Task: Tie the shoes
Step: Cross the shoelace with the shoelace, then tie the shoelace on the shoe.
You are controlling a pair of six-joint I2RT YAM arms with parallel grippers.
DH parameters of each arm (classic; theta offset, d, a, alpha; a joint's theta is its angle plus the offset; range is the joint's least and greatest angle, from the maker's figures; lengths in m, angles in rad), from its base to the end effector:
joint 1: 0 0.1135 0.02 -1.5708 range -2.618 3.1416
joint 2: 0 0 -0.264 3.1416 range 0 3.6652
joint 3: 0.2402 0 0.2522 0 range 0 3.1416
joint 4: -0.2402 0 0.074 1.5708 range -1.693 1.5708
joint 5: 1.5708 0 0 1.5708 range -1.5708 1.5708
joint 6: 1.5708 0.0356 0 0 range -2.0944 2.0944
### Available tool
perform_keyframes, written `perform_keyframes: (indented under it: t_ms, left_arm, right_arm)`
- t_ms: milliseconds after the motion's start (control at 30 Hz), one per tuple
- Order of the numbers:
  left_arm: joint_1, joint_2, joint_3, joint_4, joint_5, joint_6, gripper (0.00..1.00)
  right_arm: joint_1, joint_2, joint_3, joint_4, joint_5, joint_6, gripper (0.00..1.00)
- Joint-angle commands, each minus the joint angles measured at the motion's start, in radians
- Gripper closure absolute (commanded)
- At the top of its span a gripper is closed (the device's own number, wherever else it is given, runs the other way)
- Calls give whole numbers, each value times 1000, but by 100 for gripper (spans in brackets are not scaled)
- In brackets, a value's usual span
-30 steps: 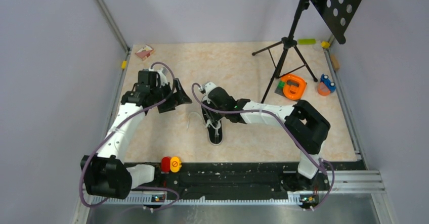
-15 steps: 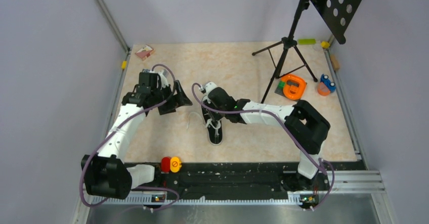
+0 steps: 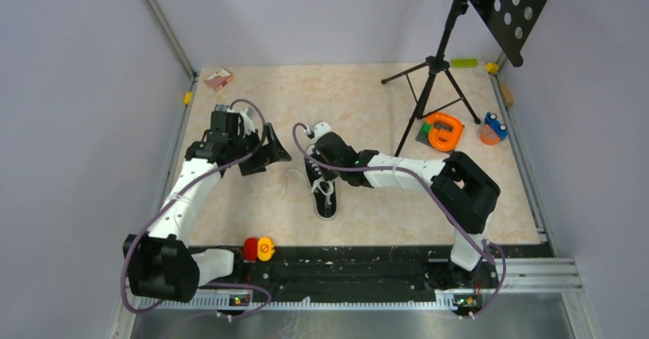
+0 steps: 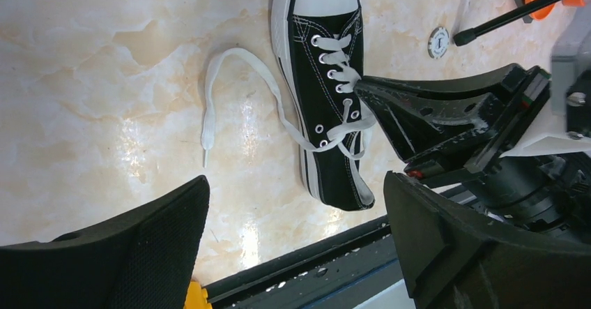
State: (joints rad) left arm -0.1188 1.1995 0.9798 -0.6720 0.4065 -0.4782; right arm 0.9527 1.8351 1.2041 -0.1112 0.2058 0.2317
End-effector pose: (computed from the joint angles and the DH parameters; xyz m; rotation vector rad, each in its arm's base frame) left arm 0.2400 -0.0428 0.2817 -0.2685 2.4991 -0.7542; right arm 0.2391 0.3237 0.1987 -0.7198 2.2080 0.3707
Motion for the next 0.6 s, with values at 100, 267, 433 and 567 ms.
perform_keyframes:
  t_ms: [100, 267, 433, 567]
  left_arm:
    - [-33, 45, -45, 47, -89, 13, 3]
    - [-133, 117, -40, 56, -292, -7, 16]
    - [-182, 214, -45, 94, -369, -36, 31]
    - [-233, 283, -54, 118, -507, -40, 31]
  right_arm:
    - [-39, -145, -93, 102, 26, 102, 100]
    - [-80, -204, -160, 156, 1, 169, 100]
    - [-117, -257, -233, 203, -21, 234, 100]
    - [-124, -275, -255, 215, -27, 249, 100]
